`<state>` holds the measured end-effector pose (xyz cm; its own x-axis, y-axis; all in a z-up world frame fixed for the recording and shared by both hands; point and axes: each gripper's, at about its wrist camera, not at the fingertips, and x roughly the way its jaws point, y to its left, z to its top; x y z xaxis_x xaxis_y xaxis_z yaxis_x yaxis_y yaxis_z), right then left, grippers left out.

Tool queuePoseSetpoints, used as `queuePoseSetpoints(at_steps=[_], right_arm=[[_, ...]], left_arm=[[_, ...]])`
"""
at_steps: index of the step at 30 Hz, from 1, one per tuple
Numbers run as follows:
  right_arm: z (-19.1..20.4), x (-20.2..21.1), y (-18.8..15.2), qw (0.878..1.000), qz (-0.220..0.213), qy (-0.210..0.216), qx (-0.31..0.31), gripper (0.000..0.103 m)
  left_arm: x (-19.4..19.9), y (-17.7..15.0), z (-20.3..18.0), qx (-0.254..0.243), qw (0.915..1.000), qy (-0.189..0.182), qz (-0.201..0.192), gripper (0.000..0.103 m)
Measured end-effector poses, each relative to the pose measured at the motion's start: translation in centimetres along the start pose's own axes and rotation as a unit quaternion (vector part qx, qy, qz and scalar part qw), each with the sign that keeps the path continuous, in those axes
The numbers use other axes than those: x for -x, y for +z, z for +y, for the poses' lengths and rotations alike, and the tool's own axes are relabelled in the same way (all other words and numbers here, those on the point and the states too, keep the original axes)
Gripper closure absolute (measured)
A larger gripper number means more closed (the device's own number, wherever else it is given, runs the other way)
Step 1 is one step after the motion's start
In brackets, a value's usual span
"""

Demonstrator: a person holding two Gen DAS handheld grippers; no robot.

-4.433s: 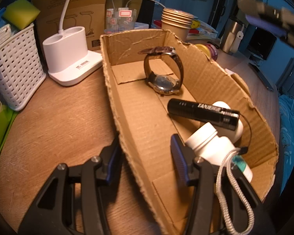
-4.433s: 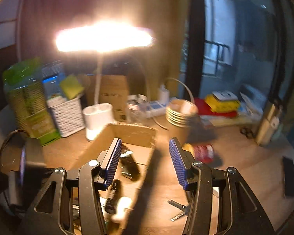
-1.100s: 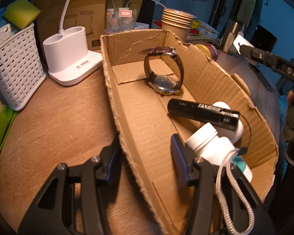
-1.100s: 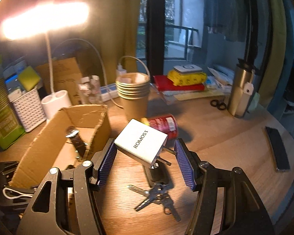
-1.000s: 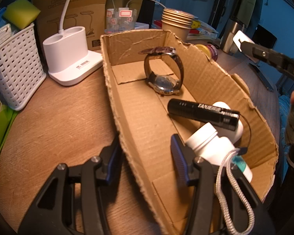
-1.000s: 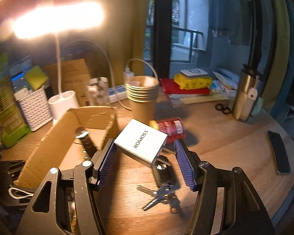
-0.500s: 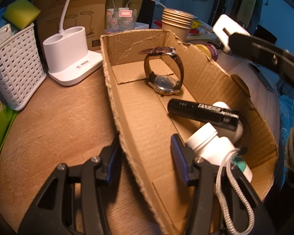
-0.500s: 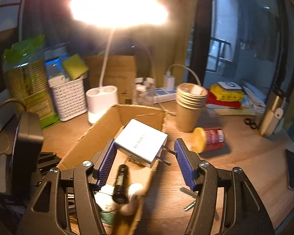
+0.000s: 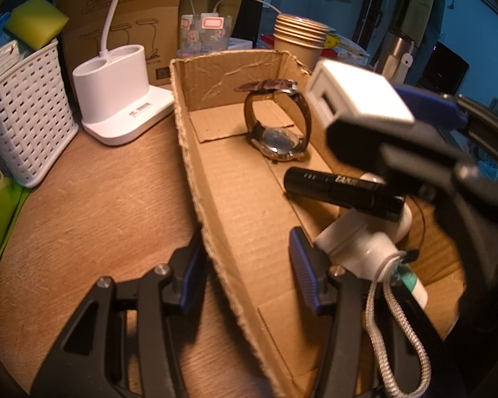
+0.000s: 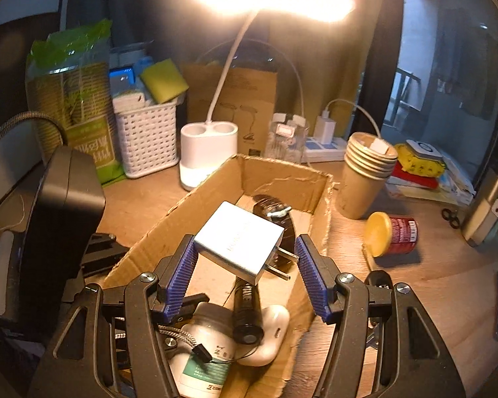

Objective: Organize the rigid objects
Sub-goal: 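Lower the charger into the box and open the right gripper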

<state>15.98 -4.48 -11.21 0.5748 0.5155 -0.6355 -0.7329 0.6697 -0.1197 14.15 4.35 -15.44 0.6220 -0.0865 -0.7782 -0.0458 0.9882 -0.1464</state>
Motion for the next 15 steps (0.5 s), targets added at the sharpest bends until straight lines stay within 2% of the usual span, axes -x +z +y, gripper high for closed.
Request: queuePoseSetpoints(at_steps=[6, 15], right_arm=[[0.7, -1.2, -0.4, 1.000, 0.021, 0.006, 0.013, 0.039], [0.7, -1.3, -0.4, 1.000, 0.025, 0.005, 0.017, 0.039]], left_arm=[[0.0, 0.0, 0.0, 0.000, 1.0000, 0.000, 0.000, 0.052], [0.0, 0.0, 0.0, 0.000, 1.0000, 0.000, 0.000, 0.051]])
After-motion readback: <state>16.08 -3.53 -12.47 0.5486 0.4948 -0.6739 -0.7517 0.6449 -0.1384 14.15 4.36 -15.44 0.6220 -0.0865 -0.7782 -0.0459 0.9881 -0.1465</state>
